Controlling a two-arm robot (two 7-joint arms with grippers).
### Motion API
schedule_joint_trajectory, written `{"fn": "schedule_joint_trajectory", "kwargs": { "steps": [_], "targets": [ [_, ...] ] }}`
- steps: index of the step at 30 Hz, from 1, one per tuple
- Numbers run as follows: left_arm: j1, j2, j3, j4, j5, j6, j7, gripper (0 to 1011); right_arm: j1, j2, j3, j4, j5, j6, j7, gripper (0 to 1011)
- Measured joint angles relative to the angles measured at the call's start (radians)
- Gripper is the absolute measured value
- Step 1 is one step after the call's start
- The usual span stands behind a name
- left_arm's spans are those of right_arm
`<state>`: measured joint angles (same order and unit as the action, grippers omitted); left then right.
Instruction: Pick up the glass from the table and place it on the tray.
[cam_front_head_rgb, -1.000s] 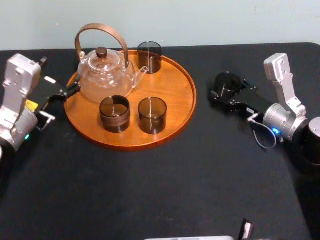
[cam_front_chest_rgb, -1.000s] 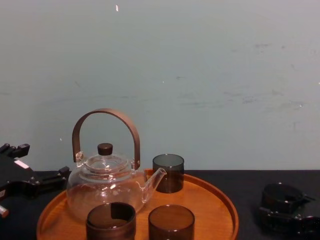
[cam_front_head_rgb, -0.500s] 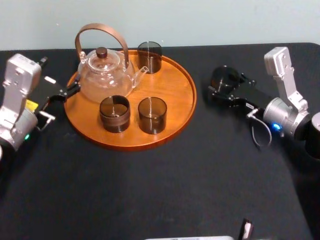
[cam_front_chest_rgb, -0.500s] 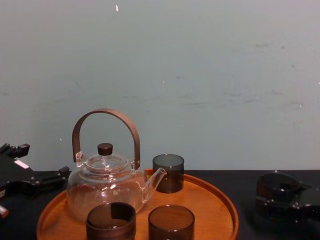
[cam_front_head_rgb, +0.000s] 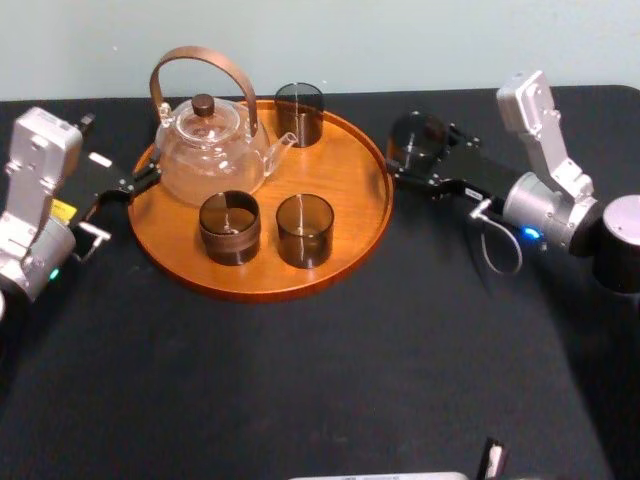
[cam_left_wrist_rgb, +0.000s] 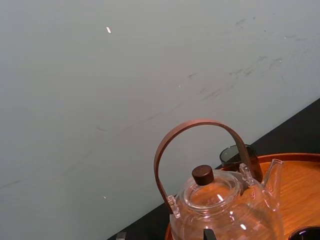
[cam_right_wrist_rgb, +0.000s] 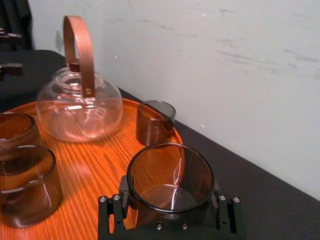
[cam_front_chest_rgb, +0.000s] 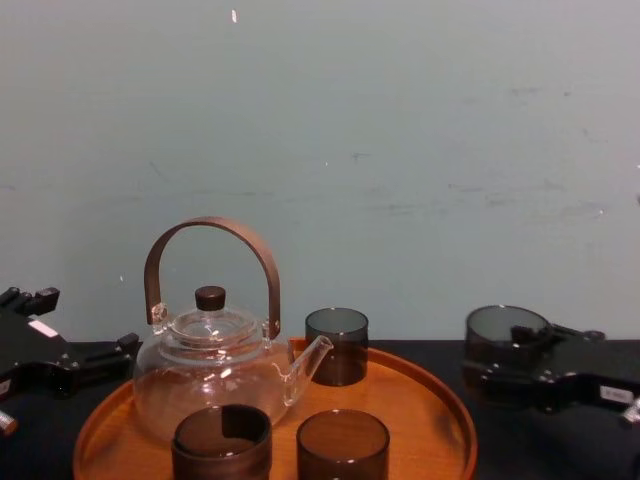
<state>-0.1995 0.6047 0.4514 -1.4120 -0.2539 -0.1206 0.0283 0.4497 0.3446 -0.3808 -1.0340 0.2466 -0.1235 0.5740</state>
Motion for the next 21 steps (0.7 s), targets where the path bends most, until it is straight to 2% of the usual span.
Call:
{"fn": "schedule_joint_trajectory", "kwargs": {
  "steps": [5,12,21],
  "targets": [
    [0.000,0.000,0.000,0.000,0.000,0.000,0.000,1001,0.036,-0.020,-0.022,0.042,-0.007,-0.022,0.013,905],
    [0.000,0.000,0.000,0.000,0.000,0.000,0.000,1001,0.100,-0.064,-0.053,0.142,-0.015,-0.064,0.039,905],
    [0.000,0.000,0.000,0.000,0.000,0.000,0.000,1002,0.149,-0.105,-0.077,0.227,-0.023,-0.096,0.059,905]
  ]
}}
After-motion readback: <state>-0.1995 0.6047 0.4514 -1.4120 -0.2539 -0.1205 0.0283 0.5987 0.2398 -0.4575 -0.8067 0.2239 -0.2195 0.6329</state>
